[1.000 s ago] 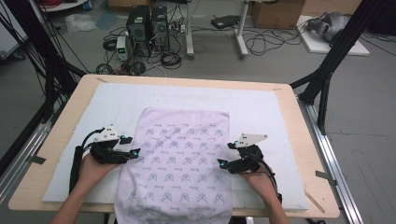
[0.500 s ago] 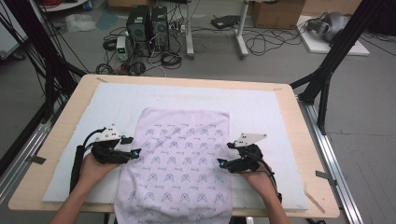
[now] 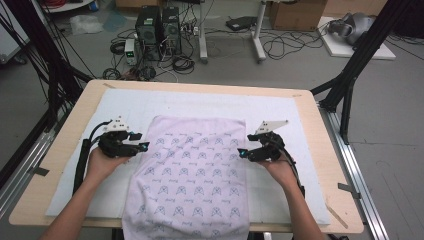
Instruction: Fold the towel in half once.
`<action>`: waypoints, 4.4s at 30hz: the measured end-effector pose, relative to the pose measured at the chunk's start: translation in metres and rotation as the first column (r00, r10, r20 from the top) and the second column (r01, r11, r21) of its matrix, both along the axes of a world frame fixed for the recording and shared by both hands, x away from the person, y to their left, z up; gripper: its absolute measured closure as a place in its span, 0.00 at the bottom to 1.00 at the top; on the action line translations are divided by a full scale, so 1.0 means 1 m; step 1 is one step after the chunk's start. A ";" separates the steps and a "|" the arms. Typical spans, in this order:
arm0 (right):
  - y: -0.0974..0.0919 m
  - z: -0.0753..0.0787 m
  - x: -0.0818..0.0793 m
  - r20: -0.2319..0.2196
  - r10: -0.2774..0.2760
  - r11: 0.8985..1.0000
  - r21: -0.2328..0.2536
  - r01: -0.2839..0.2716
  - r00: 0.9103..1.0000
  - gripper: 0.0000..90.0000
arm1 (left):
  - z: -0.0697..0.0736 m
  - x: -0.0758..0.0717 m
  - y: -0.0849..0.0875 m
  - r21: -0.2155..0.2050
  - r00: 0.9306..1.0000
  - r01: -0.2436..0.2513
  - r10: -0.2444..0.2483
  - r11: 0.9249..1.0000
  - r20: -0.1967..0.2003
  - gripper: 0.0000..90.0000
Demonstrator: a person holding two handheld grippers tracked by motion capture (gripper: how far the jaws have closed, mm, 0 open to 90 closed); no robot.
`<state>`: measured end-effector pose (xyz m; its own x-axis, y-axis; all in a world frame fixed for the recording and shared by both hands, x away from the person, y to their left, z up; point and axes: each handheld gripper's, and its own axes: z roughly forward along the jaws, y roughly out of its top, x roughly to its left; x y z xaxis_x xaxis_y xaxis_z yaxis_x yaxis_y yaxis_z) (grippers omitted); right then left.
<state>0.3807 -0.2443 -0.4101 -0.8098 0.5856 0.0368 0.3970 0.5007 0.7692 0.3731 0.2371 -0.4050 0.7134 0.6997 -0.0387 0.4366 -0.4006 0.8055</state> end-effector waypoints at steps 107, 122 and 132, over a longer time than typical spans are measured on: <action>-0.020 0.004 -0.092 0.046 0.168 0.975 0.142 -0.173 0.985 0.70 | 0.008 -0.116 0.019 -0.021 0.985 0.160 -0.158 0.987 0.062 0.60; -0.005 -0.033 -0.042 -0.089 0.056 0.998 0.009 -0.055 0.994 0.45 | -0.035 -0.037 0.004 0.083 0.992 0.051 -0.041 0.995 -0.117 0.45; -0.004 -0.034 -0.039 -0.123 0.155 0.988 0.043 -0.151 0.980 0.95 | -0.028 -0.040 -0.003 0.094 0.995 0.092 -0.087 0.991 -0.058 0.94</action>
